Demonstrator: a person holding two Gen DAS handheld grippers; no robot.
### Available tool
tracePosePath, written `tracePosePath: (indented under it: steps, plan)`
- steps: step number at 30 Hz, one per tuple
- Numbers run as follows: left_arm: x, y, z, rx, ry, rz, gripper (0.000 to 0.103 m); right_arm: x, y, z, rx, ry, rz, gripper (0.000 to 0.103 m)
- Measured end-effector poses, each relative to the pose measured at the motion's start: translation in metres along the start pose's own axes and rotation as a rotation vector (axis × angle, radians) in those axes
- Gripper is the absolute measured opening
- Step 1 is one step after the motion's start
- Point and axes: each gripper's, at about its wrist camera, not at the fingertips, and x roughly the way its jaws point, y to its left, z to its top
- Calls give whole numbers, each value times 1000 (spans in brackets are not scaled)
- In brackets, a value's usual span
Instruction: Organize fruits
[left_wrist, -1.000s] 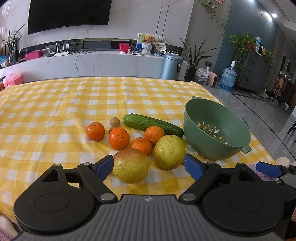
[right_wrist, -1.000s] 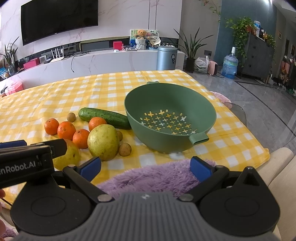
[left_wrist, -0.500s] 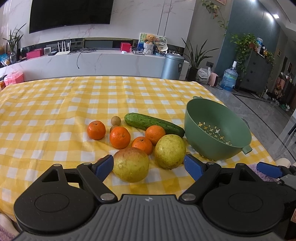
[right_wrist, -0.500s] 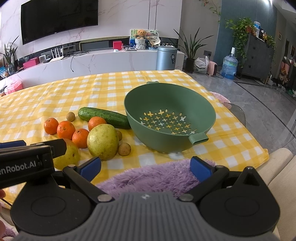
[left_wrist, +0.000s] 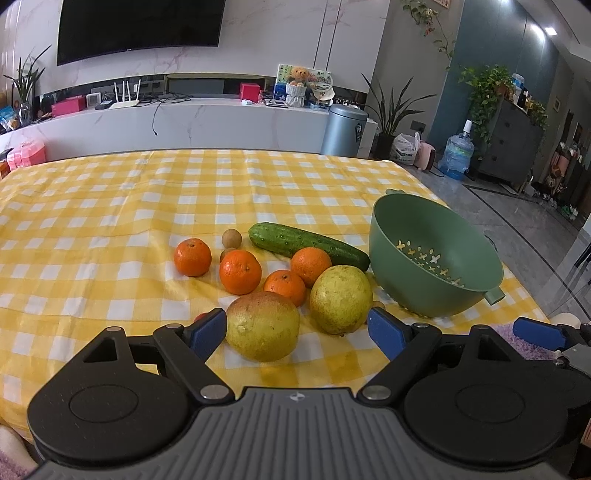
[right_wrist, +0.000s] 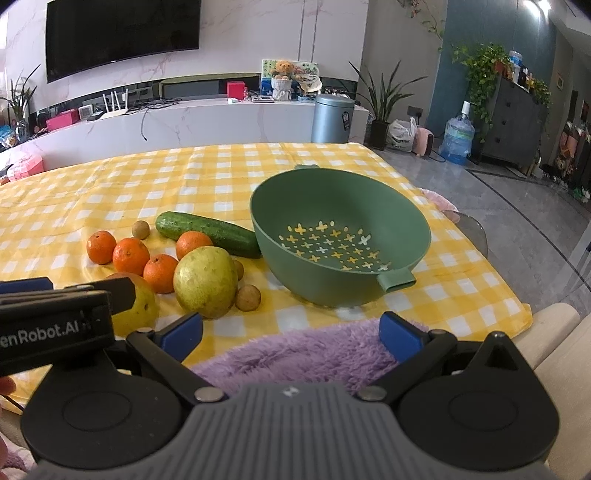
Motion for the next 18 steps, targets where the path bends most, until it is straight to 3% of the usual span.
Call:
tracePosePath:
  steps: [6, 10, 18]
  plan:
    - [2, 6, 5, 1, 11, -21, 101, -12, 13, 5, -48, -68, 38, 95]
    - [11, 10, 2, -18, 40, -25, 101, -6, 20, 6, -70, -53, 27, 95]
    - [5, 4, -1, 5, 7, -12, 101, -3, 15, 3, -46, -34, 42, 95]
